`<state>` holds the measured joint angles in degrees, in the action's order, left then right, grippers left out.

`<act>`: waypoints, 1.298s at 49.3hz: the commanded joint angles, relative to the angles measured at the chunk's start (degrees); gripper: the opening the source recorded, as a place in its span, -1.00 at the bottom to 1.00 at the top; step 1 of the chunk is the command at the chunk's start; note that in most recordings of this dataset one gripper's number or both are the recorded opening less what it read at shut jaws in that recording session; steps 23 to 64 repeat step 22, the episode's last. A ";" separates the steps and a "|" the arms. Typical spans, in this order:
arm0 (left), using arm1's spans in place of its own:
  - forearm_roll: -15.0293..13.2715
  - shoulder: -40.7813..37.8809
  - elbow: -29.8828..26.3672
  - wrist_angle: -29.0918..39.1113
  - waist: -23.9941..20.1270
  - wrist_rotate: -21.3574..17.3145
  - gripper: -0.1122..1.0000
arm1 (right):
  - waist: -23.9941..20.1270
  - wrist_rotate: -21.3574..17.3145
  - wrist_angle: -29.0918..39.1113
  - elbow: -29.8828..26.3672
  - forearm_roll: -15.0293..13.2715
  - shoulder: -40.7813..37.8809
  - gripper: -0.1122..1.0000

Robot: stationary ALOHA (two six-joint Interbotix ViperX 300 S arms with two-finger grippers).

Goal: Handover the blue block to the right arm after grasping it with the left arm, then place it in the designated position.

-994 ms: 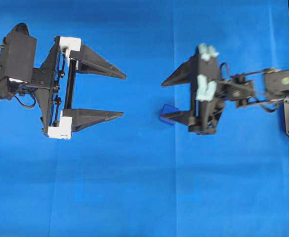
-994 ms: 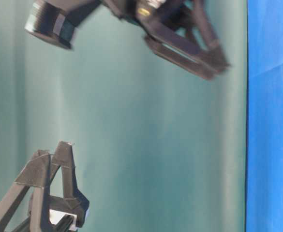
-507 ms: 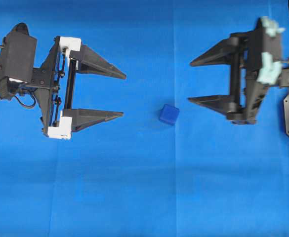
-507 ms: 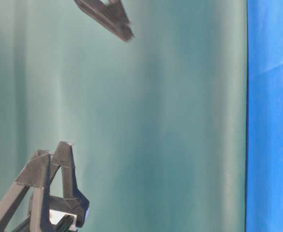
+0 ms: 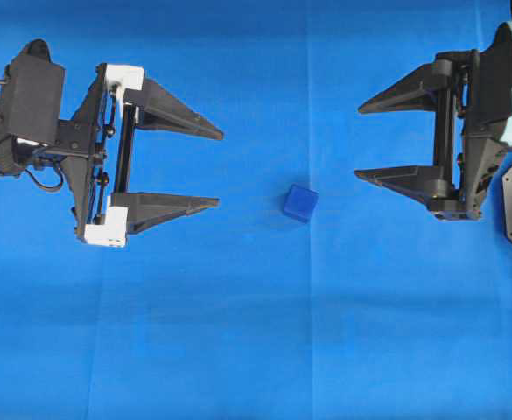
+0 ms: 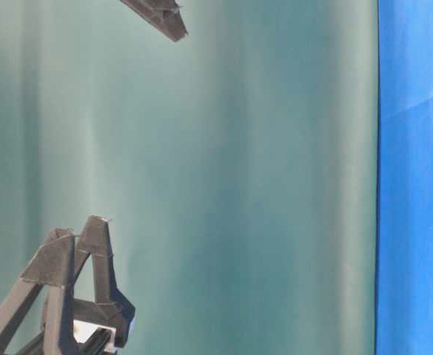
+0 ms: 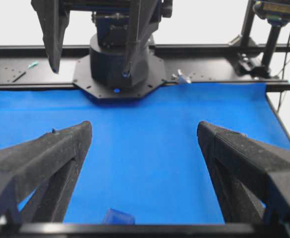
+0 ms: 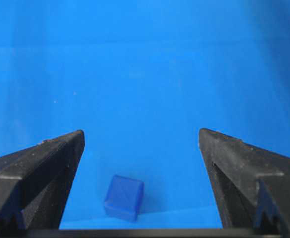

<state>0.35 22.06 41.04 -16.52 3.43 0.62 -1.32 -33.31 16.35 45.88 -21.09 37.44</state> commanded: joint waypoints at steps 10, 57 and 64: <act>0.09 0.79 -1.67 -0.44 0.09 -0.09 0.86 | -0.09 0.00 -2.37 -0.53 -0.97 2.02 0.78; 0.09 0.79 -1.67 -0.53 0.09 -0.09 0.86 | 0.00 0.00 -7.21 0.18 -3.69 3.96 0.78; 0.09 0.79 -1.67 -0.53 0.09 -0.09 0.86 | 0.00 0.00 -7.21 0.18 -3.69 3.96 0.78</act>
